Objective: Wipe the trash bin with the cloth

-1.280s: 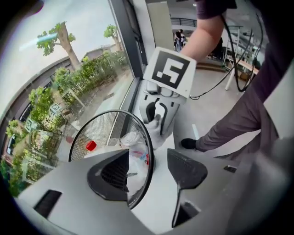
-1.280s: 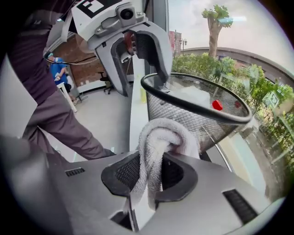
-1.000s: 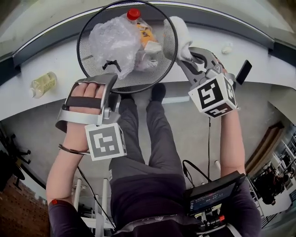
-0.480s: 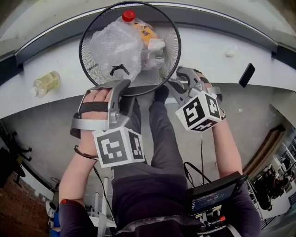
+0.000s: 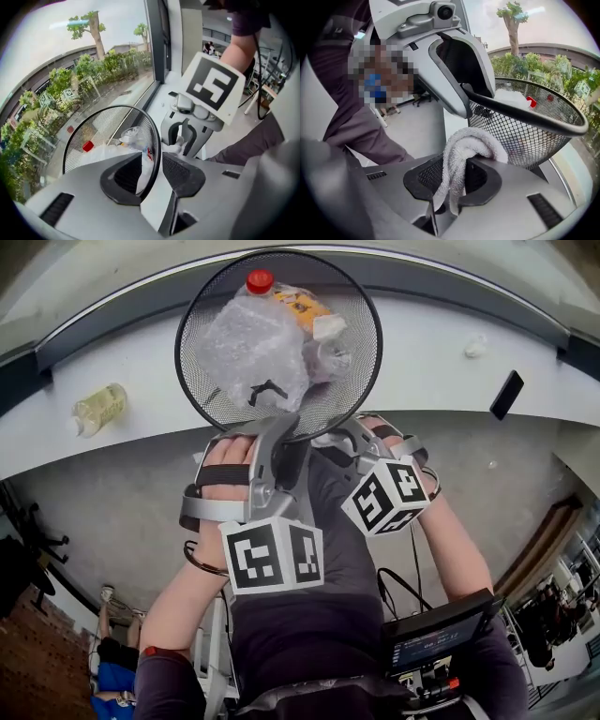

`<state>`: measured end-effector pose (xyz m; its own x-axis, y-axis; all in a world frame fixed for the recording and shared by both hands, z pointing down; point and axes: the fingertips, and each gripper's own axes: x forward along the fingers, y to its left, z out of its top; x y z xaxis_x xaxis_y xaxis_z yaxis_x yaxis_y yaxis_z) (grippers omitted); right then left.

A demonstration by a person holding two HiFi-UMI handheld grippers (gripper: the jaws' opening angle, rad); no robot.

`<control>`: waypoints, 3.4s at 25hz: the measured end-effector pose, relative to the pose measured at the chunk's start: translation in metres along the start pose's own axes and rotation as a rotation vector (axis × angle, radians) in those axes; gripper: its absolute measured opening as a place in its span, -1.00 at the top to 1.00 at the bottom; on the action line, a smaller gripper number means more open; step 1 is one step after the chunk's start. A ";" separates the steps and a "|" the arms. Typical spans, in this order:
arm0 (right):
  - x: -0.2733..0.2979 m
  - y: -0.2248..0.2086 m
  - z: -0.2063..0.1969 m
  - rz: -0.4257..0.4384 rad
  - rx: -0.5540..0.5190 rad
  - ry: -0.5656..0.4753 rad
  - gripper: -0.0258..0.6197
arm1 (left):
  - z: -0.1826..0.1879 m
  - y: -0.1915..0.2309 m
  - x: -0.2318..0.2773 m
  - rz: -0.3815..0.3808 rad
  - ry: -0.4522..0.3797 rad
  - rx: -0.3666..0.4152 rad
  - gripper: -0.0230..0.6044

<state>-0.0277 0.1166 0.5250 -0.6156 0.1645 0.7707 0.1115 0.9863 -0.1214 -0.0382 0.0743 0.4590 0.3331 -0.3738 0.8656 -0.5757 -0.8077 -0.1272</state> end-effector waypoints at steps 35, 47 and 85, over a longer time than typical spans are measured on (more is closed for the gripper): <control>-0.019 -0.029 0.007 -0.022 0.317 -0.205 0.65 | -0.014 0.020 0.007 -0.001 0.121 -0.037 0.29; -0.092 -0.147 -0.025 -0.351 0.300 -0.114 0.65 | -0.060 0.035 -0.001 0.002 0.230 0.263 0.29; -0.095 -0.148 -0.027 -0.398 0.467 -0.165 0.66 | -0.051 0.025 0.001 -0.029 0.209 0.186 0.35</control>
<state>0.0352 -0.0449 0.4864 -0.6560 -0.2531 0.7110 -0.4799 0.8670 -0.1341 -0.0900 0.0769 0.4818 0.1747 -0.2630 0.9489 -0.4148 -0.8937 -0.1713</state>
